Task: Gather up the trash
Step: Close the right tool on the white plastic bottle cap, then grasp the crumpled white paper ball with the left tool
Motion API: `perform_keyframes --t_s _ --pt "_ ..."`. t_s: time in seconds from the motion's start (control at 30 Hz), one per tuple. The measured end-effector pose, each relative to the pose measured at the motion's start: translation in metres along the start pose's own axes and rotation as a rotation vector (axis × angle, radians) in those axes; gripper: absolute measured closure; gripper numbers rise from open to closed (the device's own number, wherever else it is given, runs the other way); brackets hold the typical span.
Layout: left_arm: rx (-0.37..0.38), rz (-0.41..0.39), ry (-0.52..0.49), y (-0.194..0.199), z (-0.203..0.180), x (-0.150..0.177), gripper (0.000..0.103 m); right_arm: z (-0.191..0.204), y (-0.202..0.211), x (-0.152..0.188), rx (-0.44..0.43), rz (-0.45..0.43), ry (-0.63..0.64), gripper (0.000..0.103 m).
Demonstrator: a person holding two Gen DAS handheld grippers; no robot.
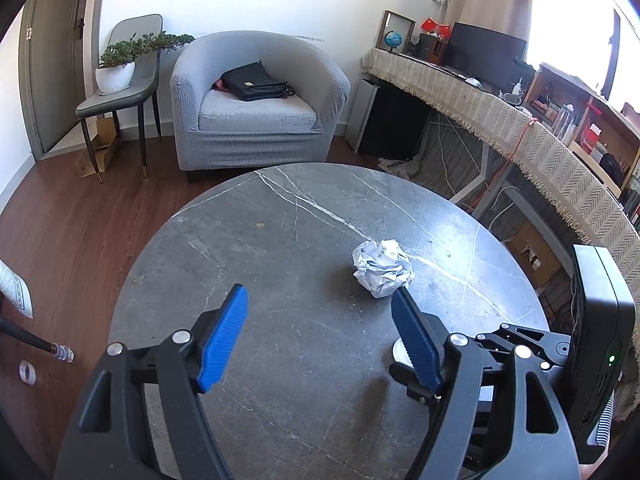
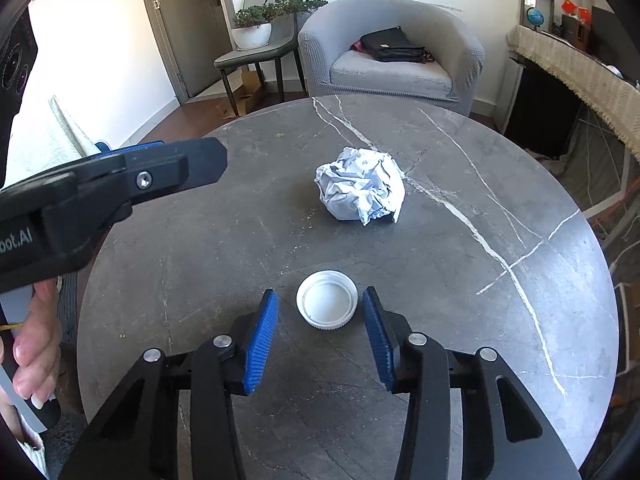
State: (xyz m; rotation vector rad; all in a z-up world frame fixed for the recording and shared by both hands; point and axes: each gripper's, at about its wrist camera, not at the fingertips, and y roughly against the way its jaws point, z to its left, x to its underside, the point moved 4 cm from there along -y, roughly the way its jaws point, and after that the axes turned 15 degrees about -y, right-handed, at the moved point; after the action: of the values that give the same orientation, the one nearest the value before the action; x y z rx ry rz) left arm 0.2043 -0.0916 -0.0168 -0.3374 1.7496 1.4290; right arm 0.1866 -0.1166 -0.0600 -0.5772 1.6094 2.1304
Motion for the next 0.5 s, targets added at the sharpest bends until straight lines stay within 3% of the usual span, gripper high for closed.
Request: perform_keyframes --t_s 0.1,0.27,0.5 --pt "0.001 -0.003 -0.002 -0.002 -0.005 -0.001 0.025 -0.007 0.004 -0.001 -0.007 -0.008 -0.023 0.072" --pt "0.052 0.005 0.035 -0.014 -0.015 -0.002 0.024 -0.023 0.021 -0.004 -0.013 -0.038 -0.052 0.072" --pt "0.026 0.018 -0.016 -0.033 -0.039 -0.013 0.024 -0.066 0.042 -0.012 -0.06 -0.073 -0.18 0.072"
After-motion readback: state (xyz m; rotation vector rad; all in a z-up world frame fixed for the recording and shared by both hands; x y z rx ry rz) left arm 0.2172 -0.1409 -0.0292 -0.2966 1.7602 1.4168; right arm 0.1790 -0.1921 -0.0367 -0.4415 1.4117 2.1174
